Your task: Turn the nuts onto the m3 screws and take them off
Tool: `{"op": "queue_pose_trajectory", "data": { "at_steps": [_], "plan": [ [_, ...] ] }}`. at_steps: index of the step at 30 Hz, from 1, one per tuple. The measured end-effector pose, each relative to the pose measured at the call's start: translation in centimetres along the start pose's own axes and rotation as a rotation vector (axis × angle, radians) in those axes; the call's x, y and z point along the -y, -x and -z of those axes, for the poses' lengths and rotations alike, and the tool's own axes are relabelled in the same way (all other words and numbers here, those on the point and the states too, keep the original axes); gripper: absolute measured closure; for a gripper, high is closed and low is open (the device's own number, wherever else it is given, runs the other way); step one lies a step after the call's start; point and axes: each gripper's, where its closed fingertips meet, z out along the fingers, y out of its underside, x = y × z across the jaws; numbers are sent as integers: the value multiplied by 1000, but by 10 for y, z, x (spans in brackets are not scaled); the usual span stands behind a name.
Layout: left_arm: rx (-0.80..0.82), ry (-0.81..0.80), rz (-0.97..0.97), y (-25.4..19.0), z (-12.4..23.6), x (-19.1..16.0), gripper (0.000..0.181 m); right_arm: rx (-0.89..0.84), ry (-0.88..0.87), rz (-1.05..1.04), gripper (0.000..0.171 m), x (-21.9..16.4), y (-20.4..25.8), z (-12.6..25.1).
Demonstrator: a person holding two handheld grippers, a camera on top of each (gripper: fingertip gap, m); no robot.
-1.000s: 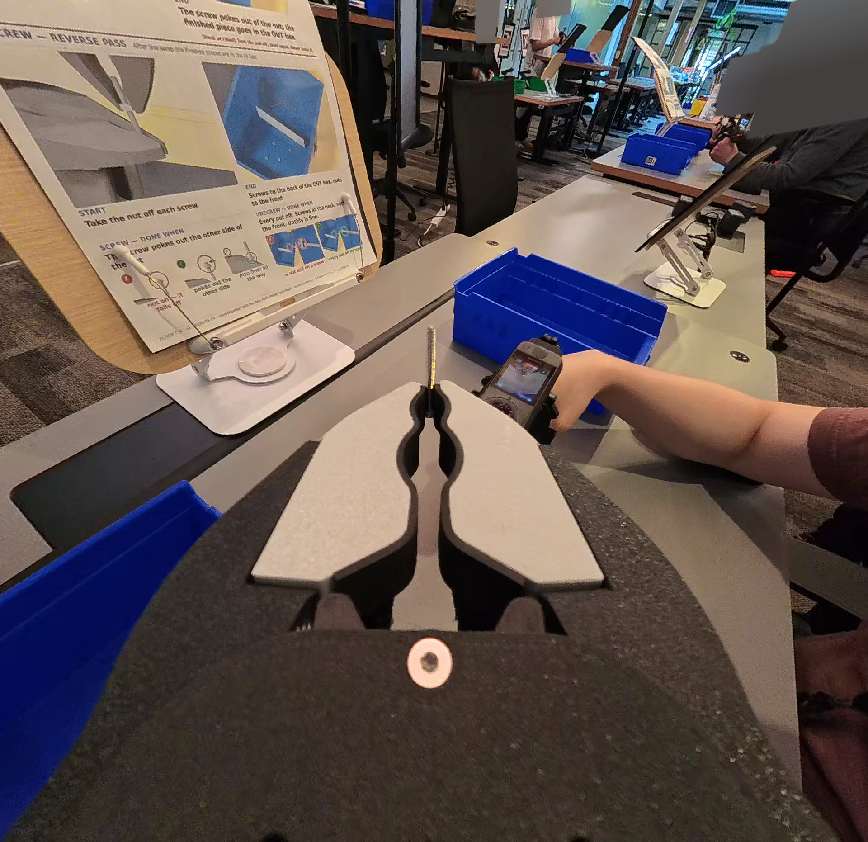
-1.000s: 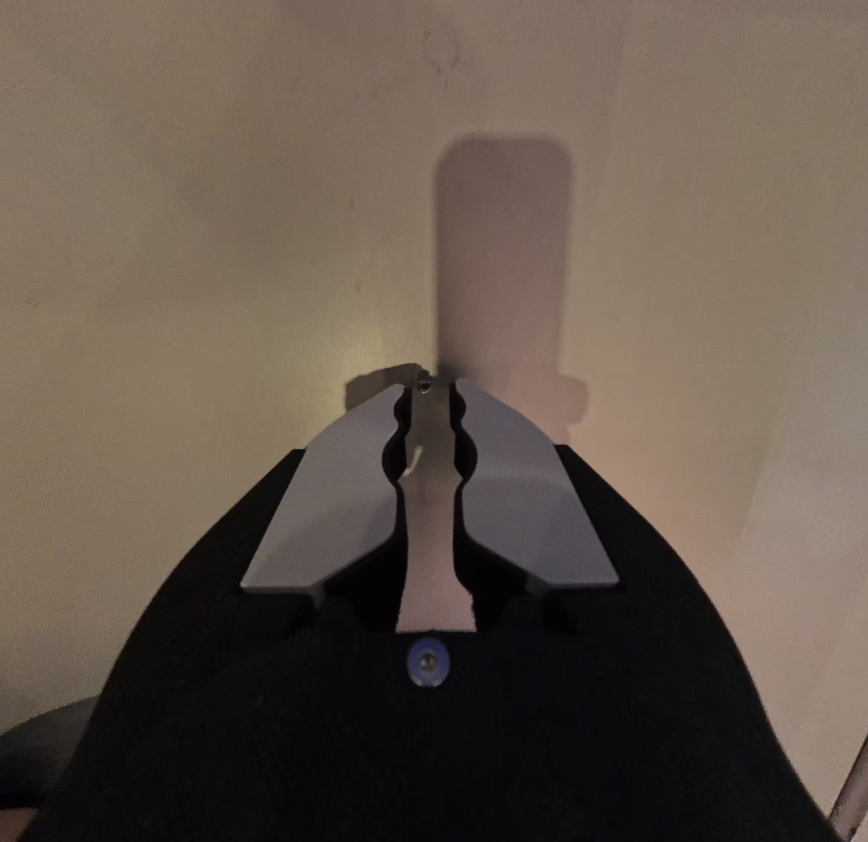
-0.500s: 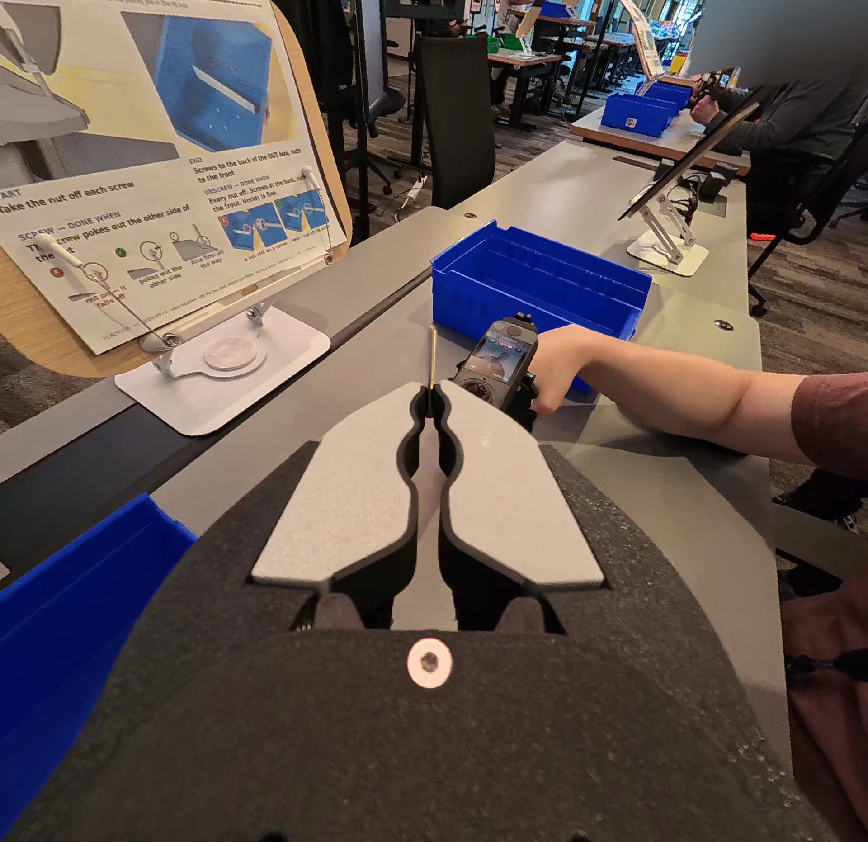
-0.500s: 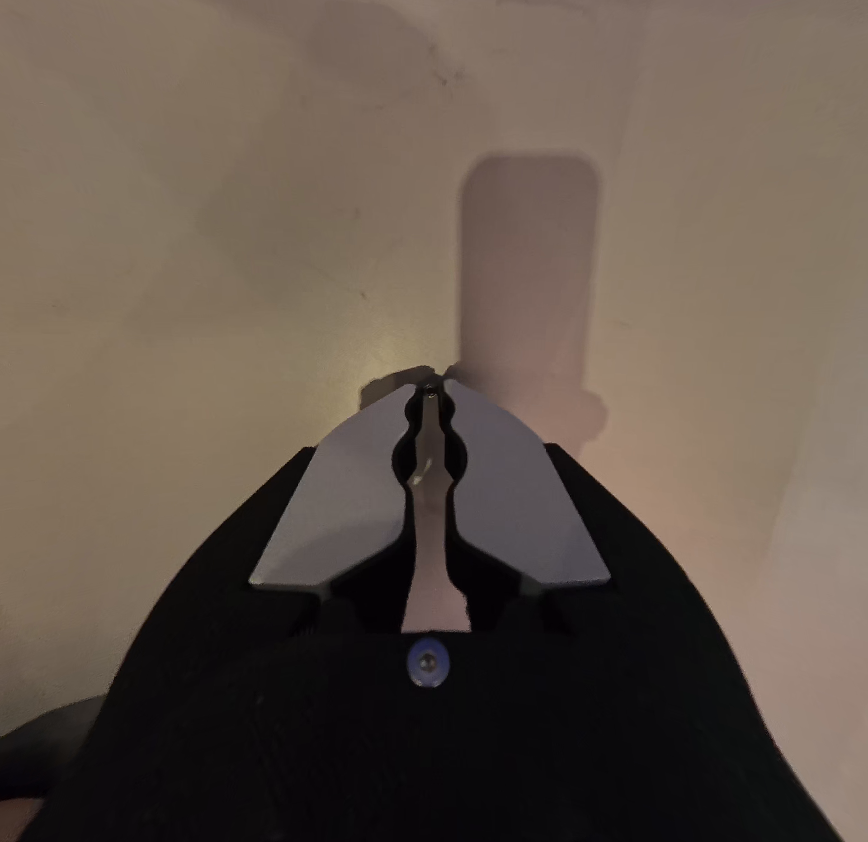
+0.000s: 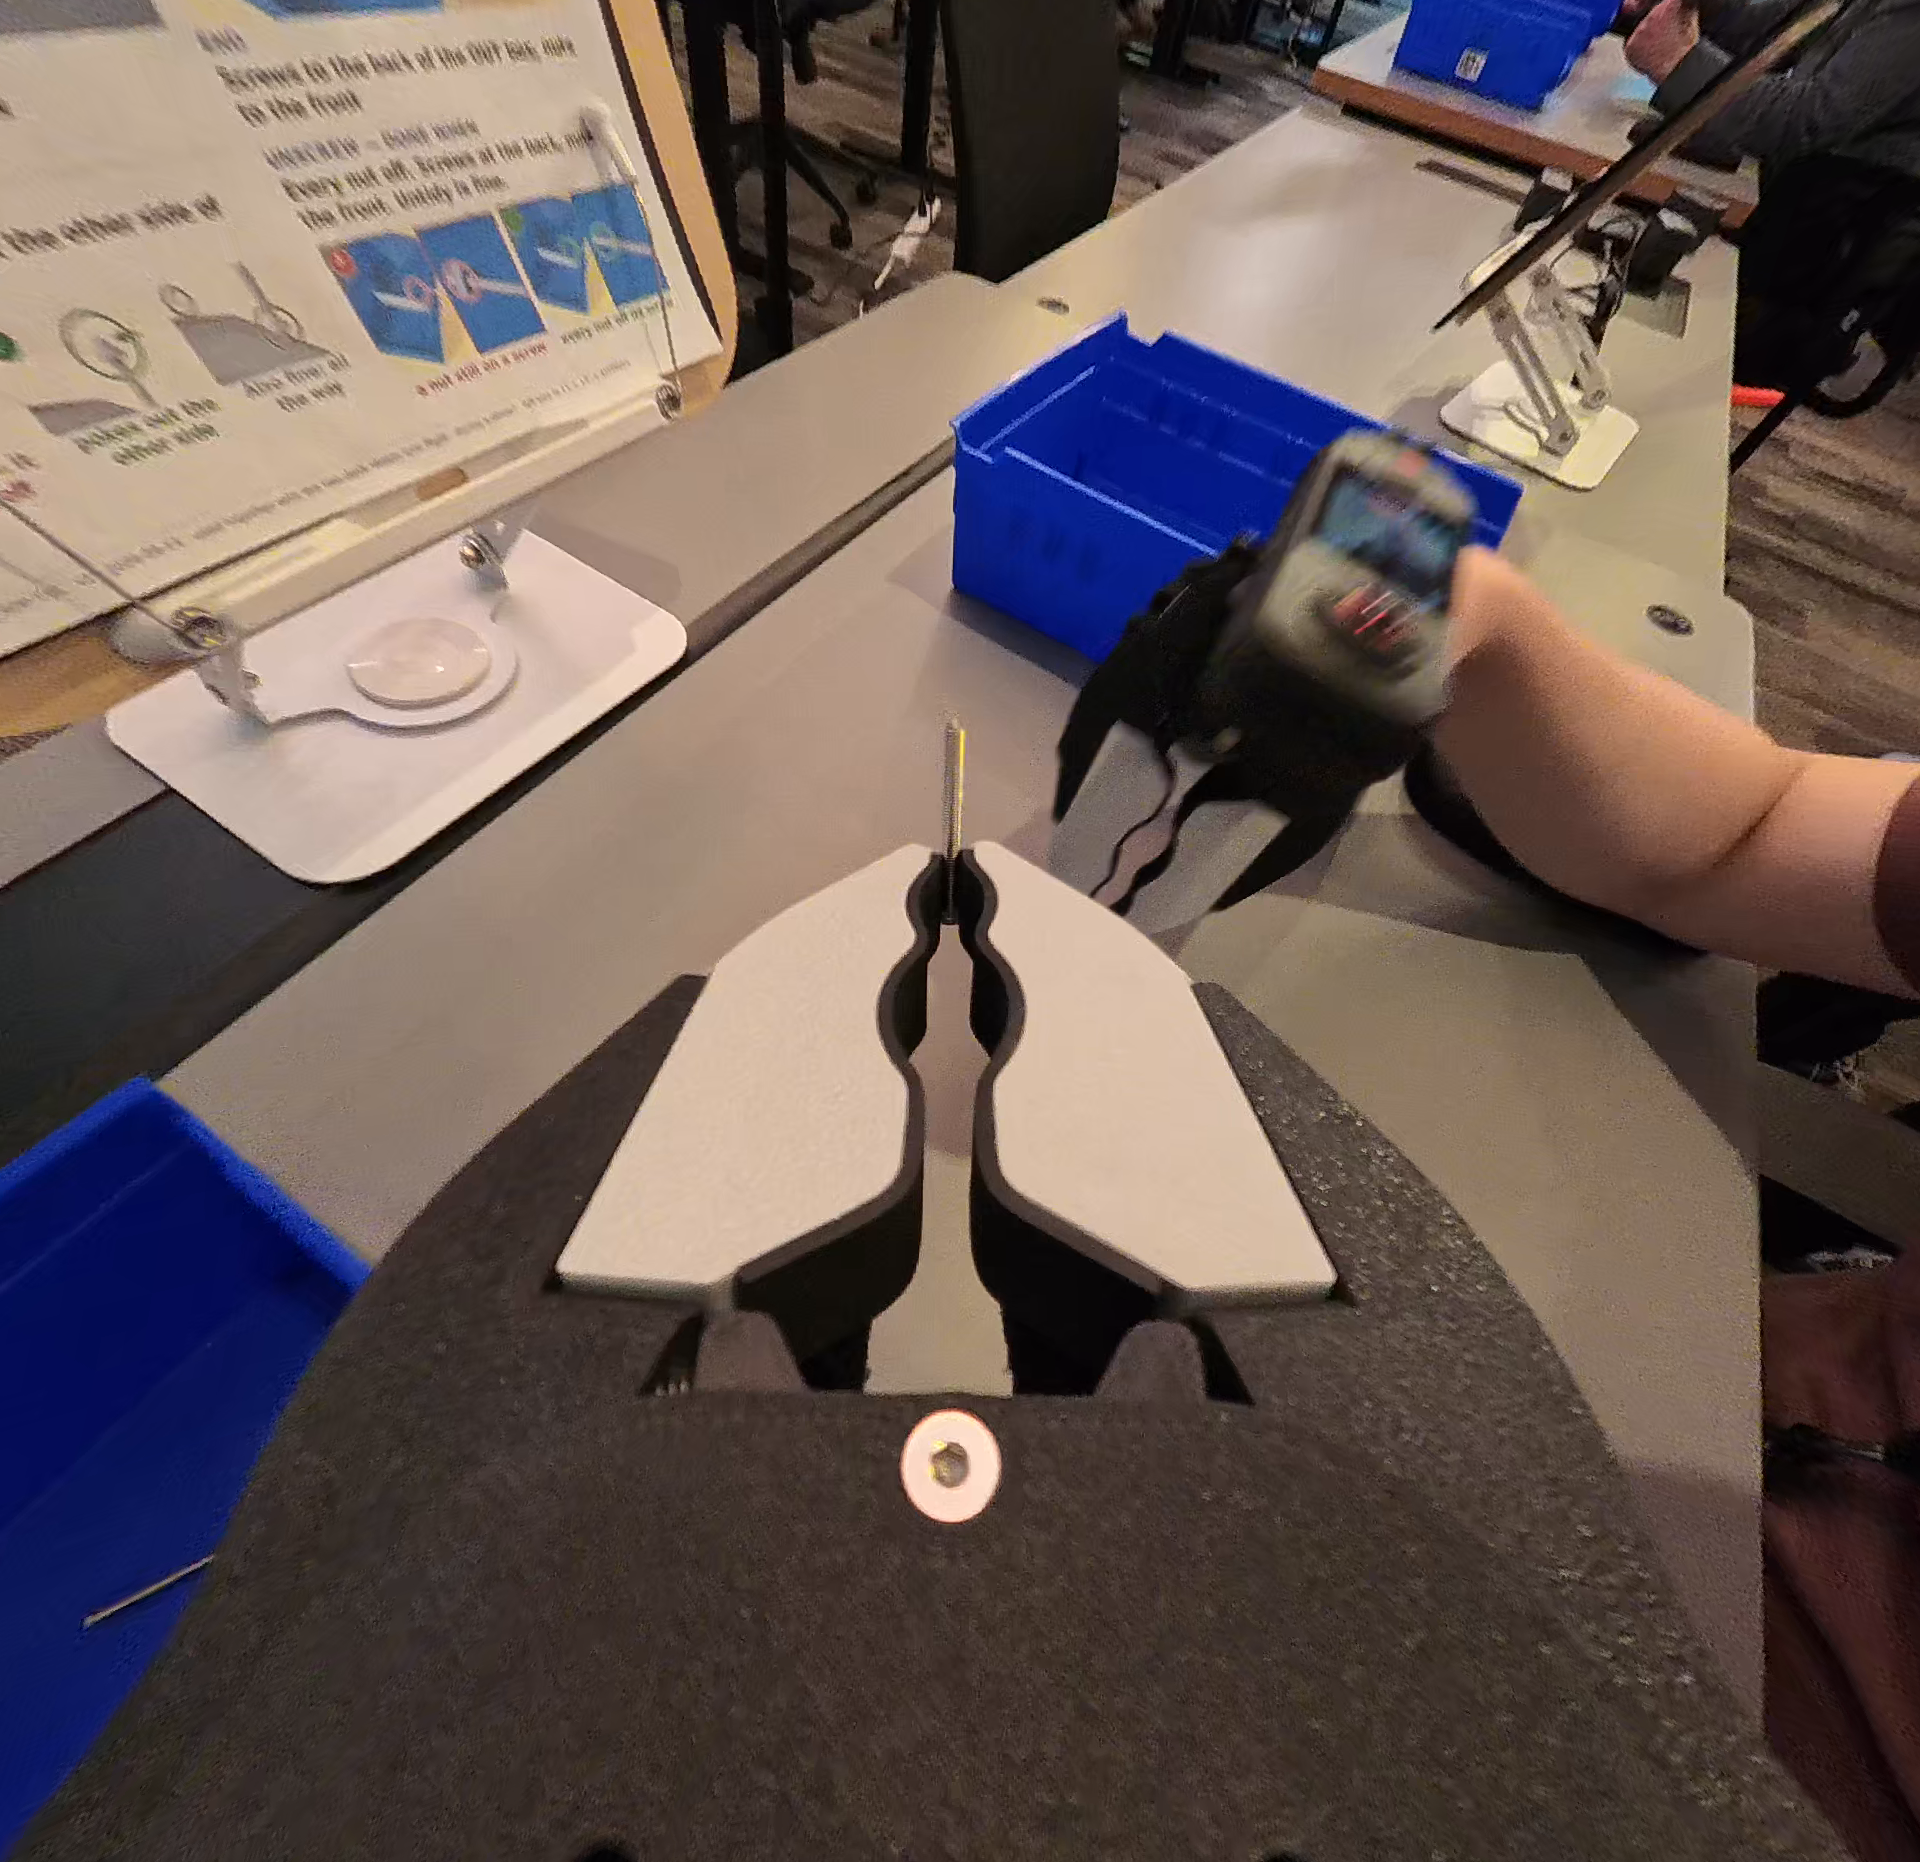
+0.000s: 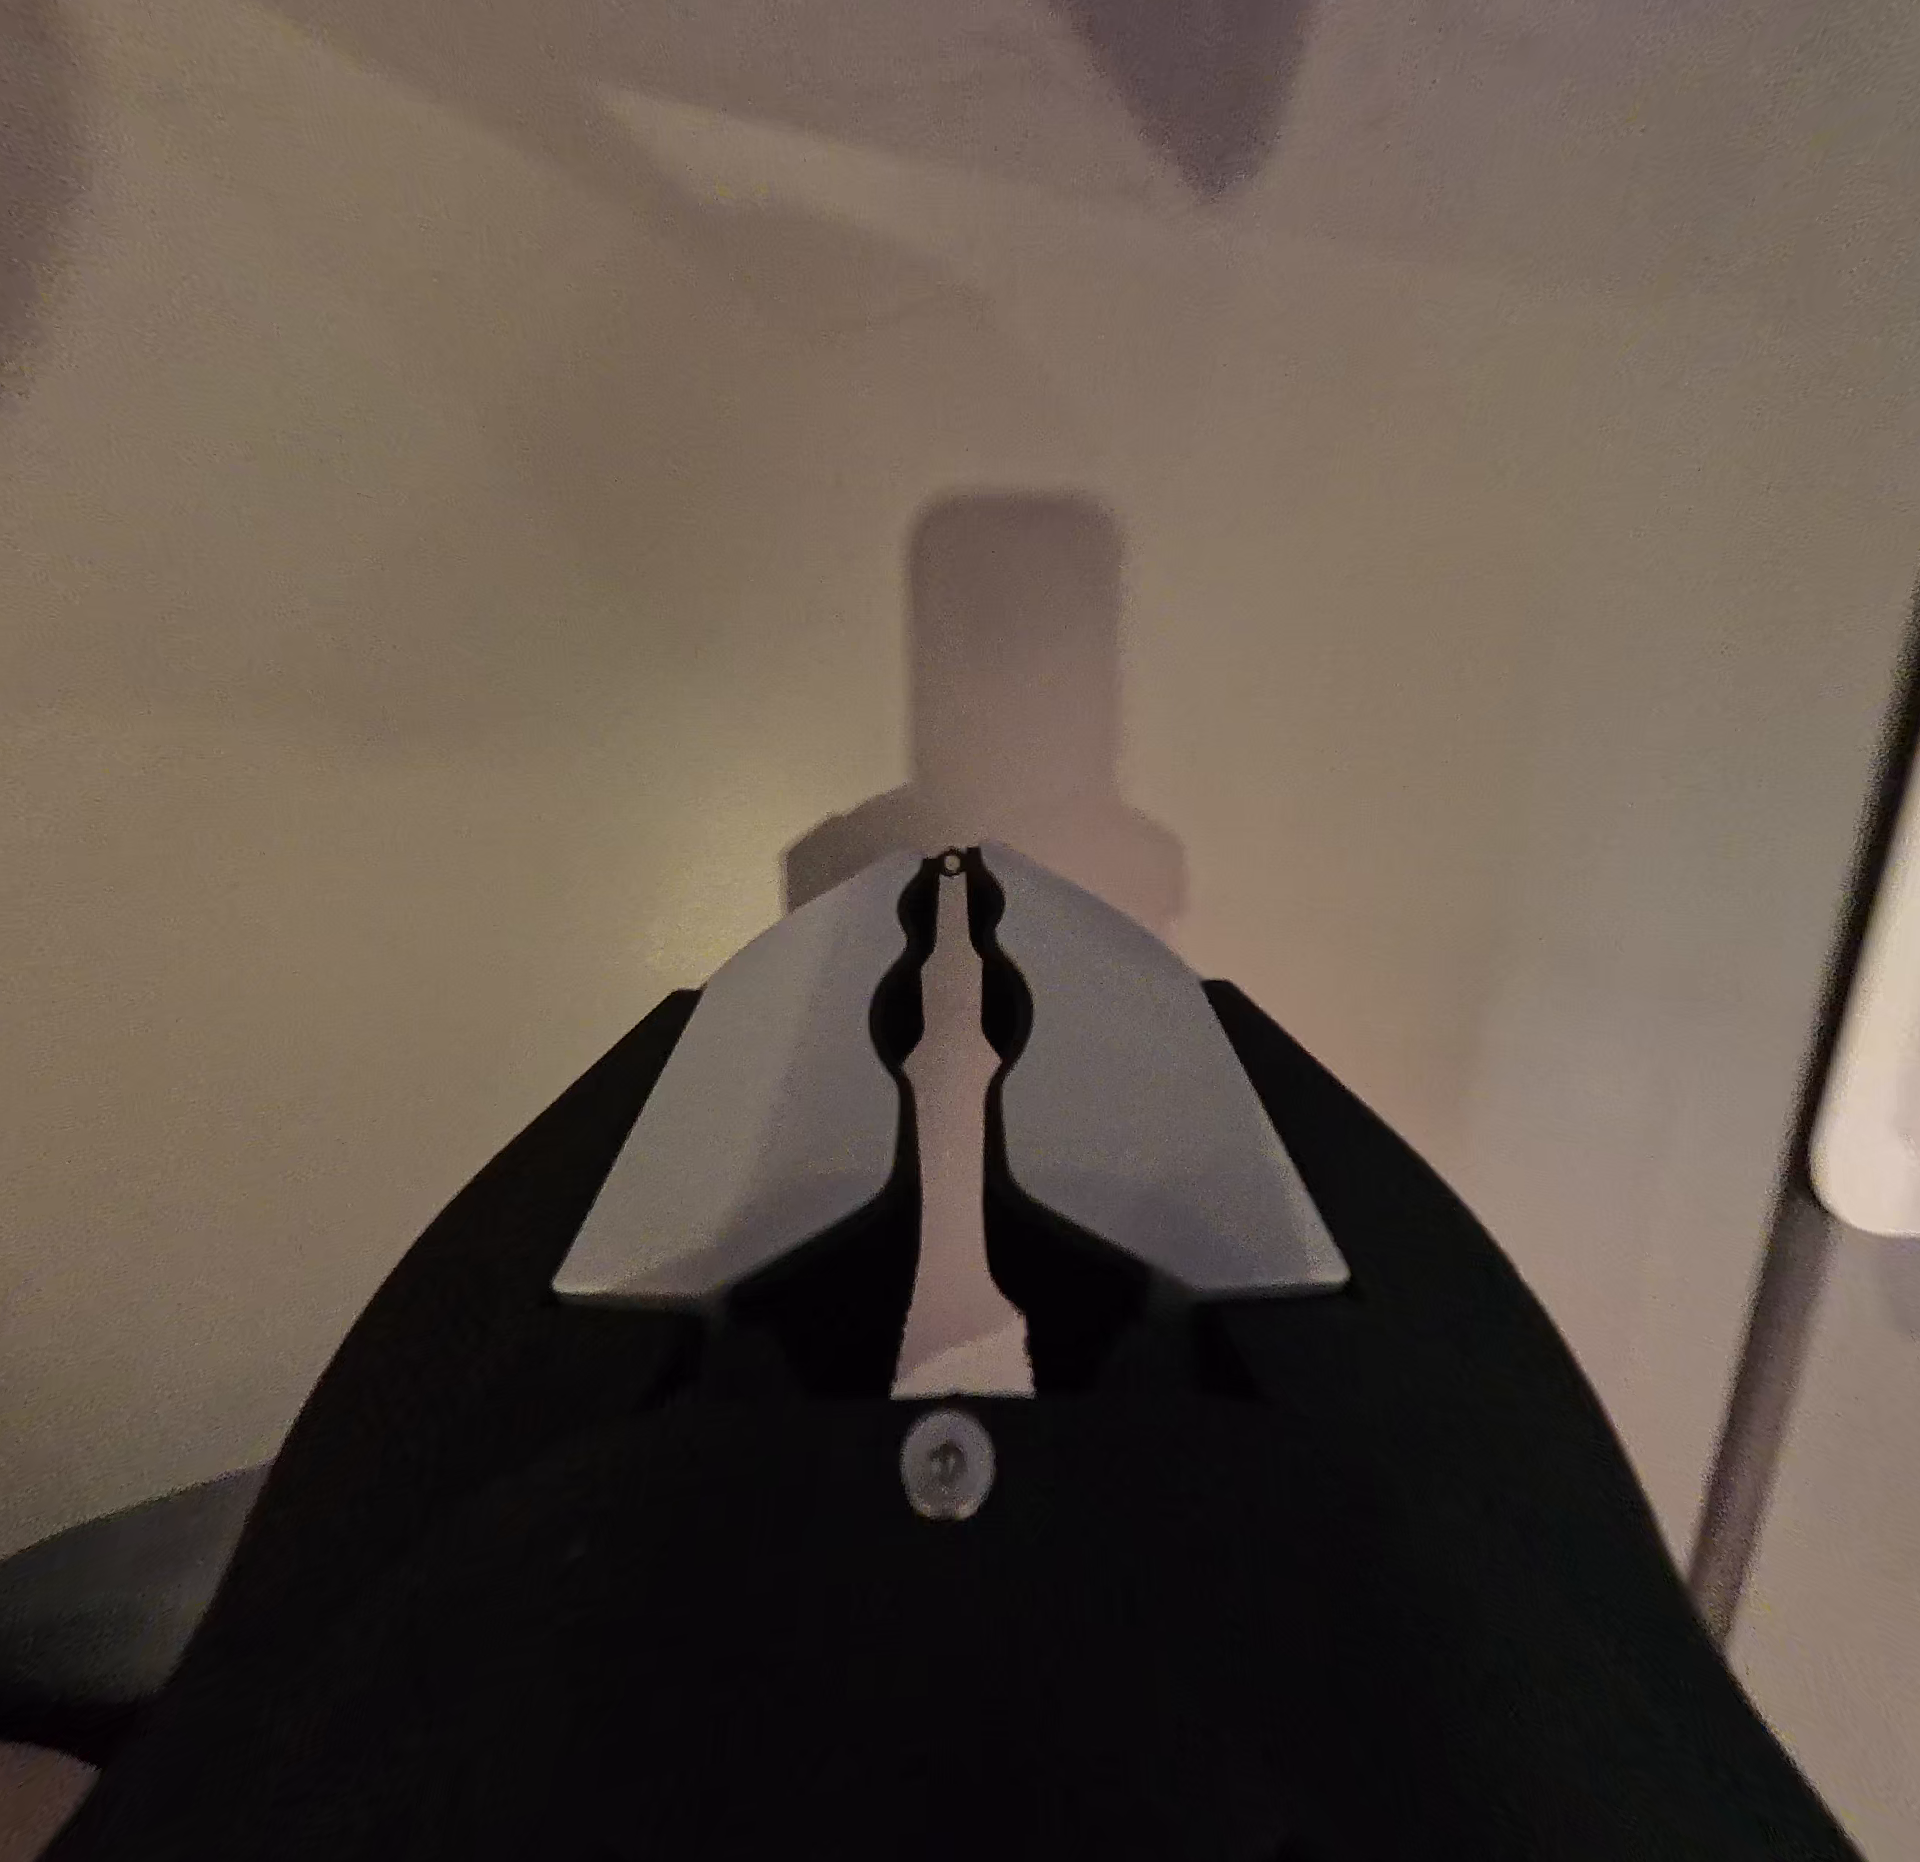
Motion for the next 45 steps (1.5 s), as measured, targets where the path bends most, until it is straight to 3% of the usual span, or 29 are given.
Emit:
{"op": "queue_pose_trajectory", "data": {
  "at_steps": [6, 15, 23, 45],
  "plan": [
    [-71, 60, -71, -24, -47, -17, 179, -120, -188, 60, 165, 29, 13, 76],
    [-169, -16, -251, -80, -117, -41, 179, -146, -348, -2, 165, 16, 24, 141],
    [-204, -49, -344, -103, -126, -46, 179, -81, -332, -23, 165, 7, 22, 130],
    [-191, 20, -424, -108, -129, -58, 179, -3, -279, -14, 165, -2, 29, 113]
  ]
}}
